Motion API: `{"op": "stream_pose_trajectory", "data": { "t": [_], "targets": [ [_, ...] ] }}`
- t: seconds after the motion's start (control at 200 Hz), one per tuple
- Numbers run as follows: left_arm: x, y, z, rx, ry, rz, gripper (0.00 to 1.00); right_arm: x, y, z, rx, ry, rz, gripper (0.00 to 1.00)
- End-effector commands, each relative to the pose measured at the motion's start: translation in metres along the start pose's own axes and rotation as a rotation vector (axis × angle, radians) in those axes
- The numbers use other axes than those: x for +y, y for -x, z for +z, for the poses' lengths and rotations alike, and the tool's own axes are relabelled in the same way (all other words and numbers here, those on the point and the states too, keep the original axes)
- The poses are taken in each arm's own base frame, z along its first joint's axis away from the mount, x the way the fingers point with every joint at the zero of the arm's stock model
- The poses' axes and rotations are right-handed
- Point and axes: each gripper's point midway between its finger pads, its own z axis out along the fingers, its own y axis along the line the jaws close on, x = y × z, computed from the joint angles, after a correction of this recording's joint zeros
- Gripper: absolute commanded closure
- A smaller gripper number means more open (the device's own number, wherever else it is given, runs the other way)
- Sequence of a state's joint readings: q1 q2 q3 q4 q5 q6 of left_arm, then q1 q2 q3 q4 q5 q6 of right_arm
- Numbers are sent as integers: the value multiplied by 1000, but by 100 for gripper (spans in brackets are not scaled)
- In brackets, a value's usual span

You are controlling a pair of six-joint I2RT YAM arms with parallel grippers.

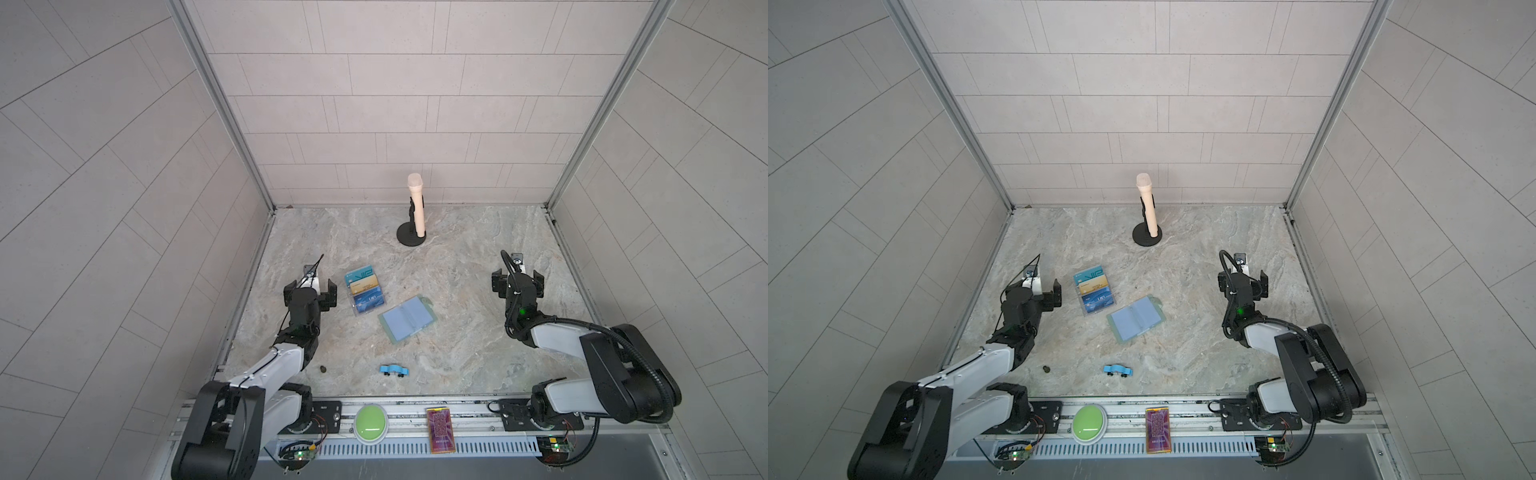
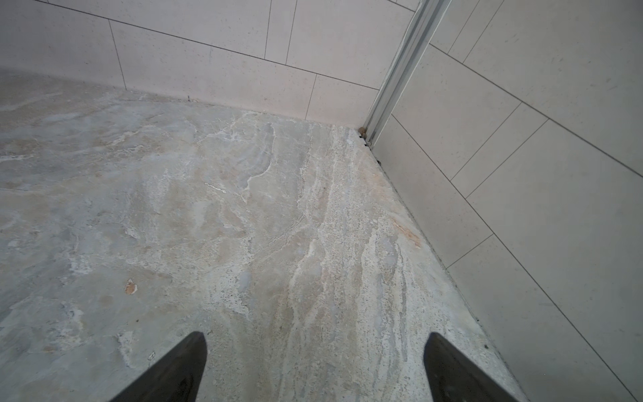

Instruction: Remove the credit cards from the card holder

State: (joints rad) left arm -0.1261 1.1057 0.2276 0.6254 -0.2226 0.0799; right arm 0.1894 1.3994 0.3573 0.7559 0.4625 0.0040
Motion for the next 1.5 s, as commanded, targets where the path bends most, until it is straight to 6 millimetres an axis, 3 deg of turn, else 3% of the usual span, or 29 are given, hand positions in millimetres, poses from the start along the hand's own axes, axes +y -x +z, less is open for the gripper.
{"op": "stream_pose_trajectory", "data": {
  "t": [0.0, 0.23, 0.431, 0.526, 0.751, 1.497],
  "targets": [
    [-2, 28, 6, -89, -26, -28, 0, 3, 8, 4, -57, 6, 11, 0],
    [-17, 39, 27, -99, -81, -3, 0, 1, -9, 15, -30, -14, 45, 0],
    [-25, 44, 43, -108, -128, -54, 0, -1, -10, 27, -2, -13, 64, 1],
    [-28, 30, 48, -111, -129, -53, 0, -2, -11, 28, 5, -7, 71, 1],
    [-16, 26, 56, -86, -63, -92, 0, 7, -11, 29, 9, 48, 54, 1],
    [-15, 26, 54, -89, -77, -98, 0, 7, -10, 30, 10, 60, 59, 1]
  ]
}}
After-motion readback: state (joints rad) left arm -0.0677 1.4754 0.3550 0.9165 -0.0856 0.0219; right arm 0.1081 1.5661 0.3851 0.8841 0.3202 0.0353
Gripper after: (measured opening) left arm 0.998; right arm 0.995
